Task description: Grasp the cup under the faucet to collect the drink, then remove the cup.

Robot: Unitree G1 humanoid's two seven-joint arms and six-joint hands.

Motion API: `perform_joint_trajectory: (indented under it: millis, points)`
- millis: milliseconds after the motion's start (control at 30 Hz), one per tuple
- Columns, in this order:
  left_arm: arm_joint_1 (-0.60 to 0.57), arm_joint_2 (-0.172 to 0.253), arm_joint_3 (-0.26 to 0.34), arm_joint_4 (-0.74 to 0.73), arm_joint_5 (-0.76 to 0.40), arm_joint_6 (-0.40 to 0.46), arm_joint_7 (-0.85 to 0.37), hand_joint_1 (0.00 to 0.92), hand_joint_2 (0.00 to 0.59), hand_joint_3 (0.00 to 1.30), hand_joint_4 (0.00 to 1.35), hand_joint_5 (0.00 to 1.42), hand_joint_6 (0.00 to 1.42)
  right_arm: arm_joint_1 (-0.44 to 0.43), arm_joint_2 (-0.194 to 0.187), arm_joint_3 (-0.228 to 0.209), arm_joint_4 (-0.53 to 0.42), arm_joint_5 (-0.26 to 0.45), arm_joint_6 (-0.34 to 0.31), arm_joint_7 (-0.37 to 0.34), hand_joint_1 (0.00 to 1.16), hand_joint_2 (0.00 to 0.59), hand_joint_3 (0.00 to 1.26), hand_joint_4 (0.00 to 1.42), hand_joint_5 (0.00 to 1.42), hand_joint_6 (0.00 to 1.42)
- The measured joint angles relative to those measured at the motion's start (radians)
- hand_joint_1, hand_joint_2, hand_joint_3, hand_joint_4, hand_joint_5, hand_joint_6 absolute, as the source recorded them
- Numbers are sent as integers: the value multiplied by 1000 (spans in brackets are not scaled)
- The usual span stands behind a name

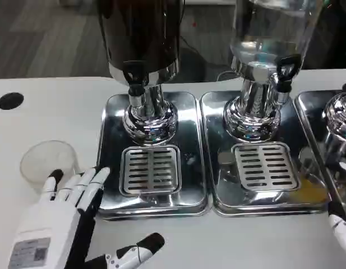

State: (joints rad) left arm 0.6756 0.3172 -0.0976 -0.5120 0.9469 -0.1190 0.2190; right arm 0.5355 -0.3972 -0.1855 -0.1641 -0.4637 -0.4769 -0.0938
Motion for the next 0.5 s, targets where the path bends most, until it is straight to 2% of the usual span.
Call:
perform_joint_trajectory:
  millis: [500]
  points:
    - [2,-1,0,-1,0,-5,0,0,83,153,65,128,0,1,10,-1,0,1,-6,0,410,466,200,50,48,0]
